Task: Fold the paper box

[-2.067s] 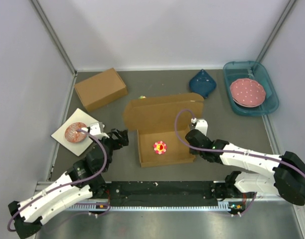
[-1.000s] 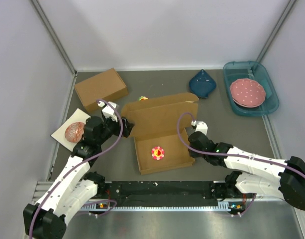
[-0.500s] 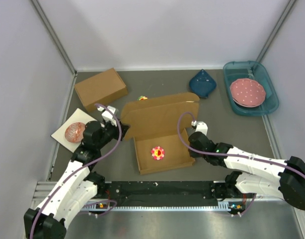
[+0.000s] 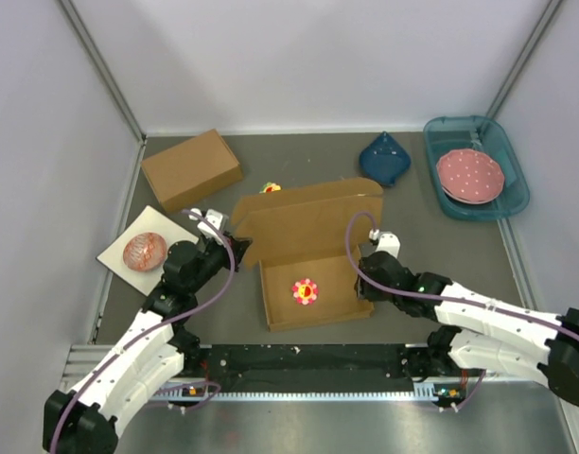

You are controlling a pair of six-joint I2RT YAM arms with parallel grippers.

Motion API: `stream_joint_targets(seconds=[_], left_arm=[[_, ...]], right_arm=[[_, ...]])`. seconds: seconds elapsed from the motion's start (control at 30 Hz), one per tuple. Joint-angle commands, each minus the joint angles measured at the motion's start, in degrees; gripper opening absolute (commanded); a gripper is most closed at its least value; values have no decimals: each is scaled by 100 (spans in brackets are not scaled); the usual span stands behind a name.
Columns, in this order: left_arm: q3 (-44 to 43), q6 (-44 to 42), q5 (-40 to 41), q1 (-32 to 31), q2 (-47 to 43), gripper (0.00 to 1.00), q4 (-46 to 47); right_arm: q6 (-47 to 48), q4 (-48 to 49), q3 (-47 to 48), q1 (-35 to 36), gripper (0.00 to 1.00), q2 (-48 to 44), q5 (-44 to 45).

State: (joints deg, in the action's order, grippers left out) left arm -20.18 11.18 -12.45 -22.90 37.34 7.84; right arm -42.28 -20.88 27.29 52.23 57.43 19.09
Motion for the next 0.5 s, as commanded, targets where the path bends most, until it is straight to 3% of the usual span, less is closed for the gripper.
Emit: stream_joint_targets(seconds=[0.0, 0.27, 0.4, 0.47], left_arm=[[-99, -54, 111, -75, -8, 0, 280], [-406, -343, 120, -84, 291, 0, 113], [-688, -730, 58, -92, 571, 0, -115], [-828, -915, -55, -92, 677, 0, -159]], right_arm=[[70, -451, 663, 103, 45, -748, 68], [1168, -1277, 1419, 95, 56, -1708, 1244], [2010, -1051, 1455, -45, 60, -1876, 2062], [2233, -821, 1384, -282, 64, -1867, 1845]])
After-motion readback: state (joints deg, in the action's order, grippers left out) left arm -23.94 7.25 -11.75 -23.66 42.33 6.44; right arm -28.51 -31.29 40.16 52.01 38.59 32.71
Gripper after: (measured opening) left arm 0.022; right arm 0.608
